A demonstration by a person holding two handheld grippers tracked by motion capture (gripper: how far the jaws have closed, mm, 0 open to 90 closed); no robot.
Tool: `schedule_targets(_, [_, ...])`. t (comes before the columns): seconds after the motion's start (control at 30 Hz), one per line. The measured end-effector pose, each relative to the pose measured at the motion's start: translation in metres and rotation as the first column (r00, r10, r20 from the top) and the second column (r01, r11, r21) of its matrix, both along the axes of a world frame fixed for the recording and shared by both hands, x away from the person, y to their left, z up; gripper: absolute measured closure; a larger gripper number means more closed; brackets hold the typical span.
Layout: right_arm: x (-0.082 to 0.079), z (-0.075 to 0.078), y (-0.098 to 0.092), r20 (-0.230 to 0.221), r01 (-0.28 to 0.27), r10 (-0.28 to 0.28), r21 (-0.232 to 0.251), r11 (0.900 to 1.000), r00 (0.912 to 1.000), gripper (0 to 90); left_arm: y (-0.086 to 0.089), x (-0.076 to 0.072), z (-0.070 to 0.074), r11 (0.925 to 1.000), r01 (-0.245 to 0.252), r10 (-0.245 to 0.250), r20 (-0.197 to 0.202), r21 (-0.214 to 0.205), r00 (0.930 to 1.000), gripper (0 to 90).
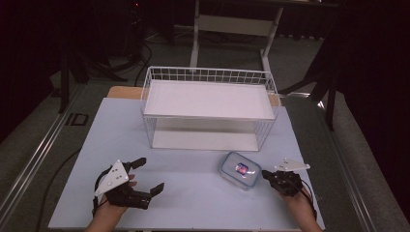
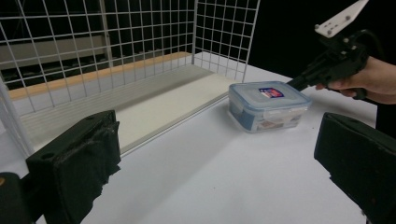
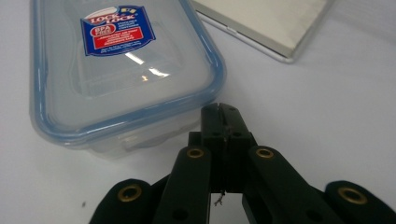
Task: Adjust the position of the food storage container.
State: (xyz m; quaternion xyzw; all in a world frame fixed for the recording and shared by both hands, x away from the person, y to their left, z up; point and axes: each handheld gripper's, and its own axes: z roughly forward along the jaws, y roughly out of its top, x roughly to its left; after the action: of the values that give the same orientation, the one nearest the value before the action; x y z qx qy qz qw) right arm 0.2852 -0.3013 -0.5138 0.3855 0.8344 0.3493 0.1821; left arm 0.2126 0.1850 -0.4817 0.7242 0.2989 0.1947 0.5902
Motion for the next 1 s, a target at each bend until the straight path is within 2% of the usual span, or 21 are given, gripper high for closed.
schedule_targets(0.4, [0.025, -0.001, 0.027, 0.019, -0.036, 0.036, -0.029, 0.9989, 0.9992, 90.0, 0.0, 0.0, 0.0, 1.0, 0.0, 0.0, -0.001, 0.004, 1.0, 1.3])
schedule_targets(1.0, [0.057, -0.003, 0.079, 0.038, -0.097, 0.098, -0.032, 0.9947, 0.9944, 90.0, 0.0, -0.001, 0.0, 0.9999, 0.008, -0.008, 0.0, 0.007, 1.0, 1.3])
